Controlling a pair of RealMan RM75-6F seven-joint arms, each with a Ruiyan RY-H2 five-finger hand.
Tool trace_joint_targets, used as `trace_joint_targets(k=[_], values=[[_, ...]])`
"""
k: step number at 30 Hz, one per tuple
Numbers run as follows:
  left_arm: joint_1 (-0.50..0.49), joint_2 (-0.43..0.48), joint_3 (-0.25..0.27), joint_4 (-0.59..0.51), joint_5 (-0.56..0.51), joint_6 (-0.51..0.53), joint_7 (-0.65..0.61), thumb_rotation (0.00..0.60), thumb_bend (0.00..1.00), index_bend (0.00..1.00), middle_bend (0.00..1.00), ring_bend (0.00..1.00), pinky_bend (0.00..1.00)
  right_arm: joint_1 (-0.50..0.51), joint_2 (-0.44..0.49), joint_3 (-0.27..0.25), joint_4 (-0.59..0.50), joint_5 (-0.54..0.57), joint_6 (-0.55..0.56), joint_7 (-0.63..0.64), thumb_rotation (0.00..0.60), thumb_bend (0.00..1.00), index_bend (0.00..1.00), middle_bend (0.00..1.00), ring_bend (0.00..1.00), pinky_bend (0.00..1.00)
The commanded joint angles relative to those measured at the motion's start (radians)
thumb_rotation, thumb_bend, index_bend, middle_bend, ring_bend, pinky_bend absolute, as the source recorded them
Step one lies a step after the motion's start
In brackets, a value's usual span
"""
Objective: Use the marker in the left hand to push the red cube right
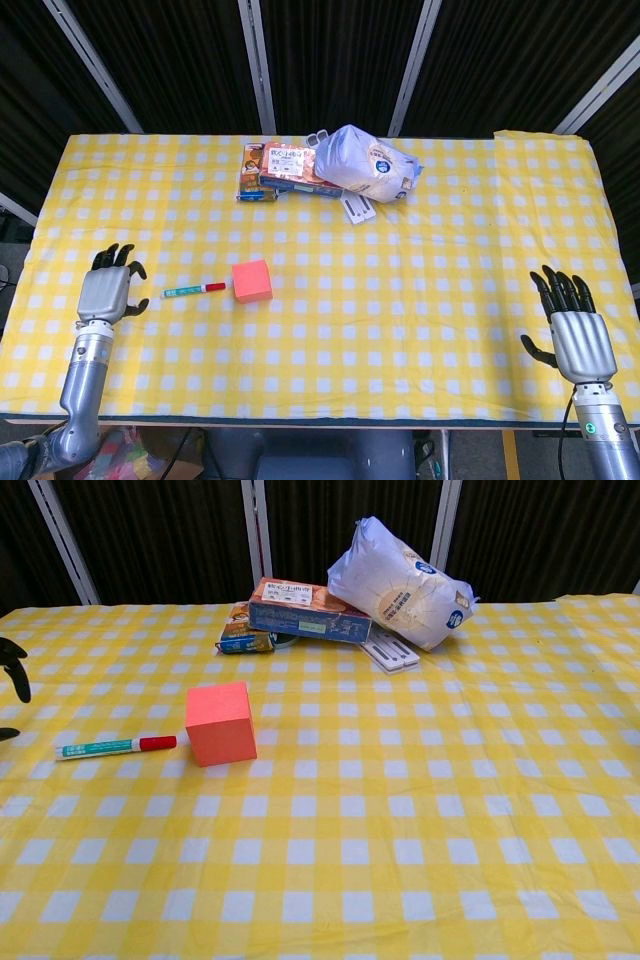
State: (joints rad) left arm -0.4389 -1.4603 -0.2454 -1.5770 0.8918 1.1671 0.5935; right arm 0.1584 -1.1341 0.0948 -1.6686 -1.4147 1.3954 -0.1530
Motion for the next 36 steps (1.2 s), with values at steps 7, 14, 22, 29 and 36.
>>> trace_joint_targets(k=[7, 14, 22, 29, 36], values=[[-0.090, -0.122, -0.026, 0.091, -0.122, -0.019, 0.087, 0.600, 0.29, 0.45, 0.09, 0.00, 0.09, 0.001, 0.003, 0.000, -0.002, 0.002, -0.004, 0.009, 0.600, 0.30, 0.00, 0.00, 0.00, 0.00], [-0.135, -0.187, -0.031, 0.153, -0.173, -0.022, 0.124, 0.600, 0.30, 0.46, 0.09, 0.00, 0.09, 0.001, 0.004, 0.000, -0.002, 0.001, -0.005, 0.013, 0.600, 0.30, 0.00, 0.00, 0.00, 0.00], [-0.162, -0.226, -0.032, 0.193, -0.219, -0.026, 0.141, 0.600, 0.31, 0.47, 0.09, 0.00, 0.09, 0.001, 0.005, 0.000, -0.002, 0.001, -0.006, 0.020, 0.600, 0.30, 0.00, 0.00, 0.00, 0.00], [-0.178, -0.250, -0.028, 0.225, -0.247, -0.031, 0.153, 0.600, 0.35, 0.48, 0.09, 0.00, 0.09, 0.001, 0.005, 0.000, -0.002, 0.001, -0.005, 0.022, 0.600, 0.30, 0.00, 0.00, 0.00, 0.00], [-0.186, -0.256, -0.020, 0.236, -0.257, -0.029, 0.157, 0.600, 0.43, 0.50, 0.09, 0.00, 0.09, 0.001, 0.006, 0.000, -0.003, 0.000, -0.005, 0.025, 0.600, 0.30, 0.00, 0.00, 0.00, 0.00]])
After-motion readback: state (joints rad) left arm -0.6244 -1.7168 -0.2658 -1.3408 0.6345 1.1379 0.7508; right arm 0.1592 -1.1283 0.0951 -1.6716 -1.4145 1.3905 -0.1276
